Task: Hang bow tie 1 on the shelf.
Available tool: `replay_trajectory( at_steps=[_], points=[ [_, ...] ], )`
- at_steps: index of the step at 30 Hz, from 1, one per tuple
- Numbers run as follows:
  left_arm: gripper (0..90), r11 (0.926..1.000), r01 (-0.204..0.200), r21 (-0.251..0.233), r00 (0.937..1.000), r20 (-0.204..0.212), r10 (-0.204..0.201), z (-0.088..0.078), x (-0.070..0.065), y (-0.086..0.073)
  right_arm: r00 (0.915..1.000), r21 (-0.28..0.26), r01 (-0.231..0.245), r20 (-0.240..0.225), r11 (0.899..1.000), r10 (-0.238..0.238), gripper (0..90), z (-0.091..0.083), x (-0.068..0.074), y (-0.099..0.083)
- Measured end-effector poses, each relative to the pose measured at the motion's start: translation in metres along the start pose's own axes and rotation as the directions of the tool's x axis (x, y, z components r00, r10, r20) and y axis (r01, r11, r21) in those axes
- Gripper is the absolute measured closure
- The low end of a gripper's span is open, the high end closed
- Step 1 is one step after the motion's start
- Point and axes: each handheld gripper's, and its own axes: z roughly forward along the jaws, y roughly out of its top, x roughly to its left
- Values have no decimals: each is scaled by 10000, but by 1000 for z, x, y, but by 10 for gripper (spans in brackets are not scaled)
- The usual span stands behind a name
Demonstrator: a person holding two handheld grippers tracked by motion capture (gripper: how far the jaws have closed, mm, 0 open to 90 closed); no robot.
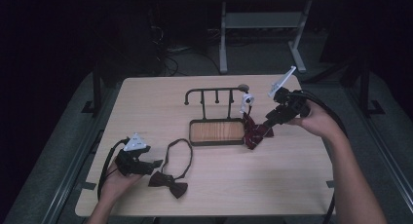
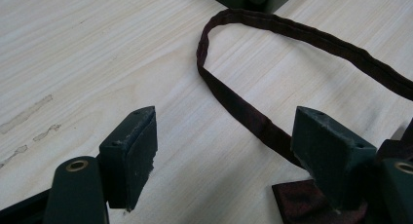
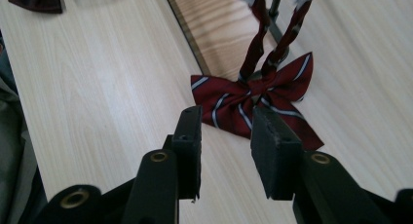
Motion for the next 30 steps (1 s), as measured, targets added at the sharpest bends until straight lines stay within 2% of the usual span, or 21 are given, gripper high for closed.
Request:
replay_trajectory(
  at_steps=[9, 19, 30],
  points=[
    [252, 10000, -6, -2, 10000, -16, 6, 0, 0, 0, 10000, -195, -58, -40, 9998, 57, 614, 4, 4, -11],
    [253, 10000, 50, 54, 10000, 13, -50, 0, 0, 0, 9996, -103, -85, -258, 9999, 82, 588, 23, 11, -25],
    [252, 10000, 52, 72, 10000, 28, -52, 0, -1, 0, 9988, -186, -265, -424, 9995, 257, 571, 33, 13, -40]
  ],
)
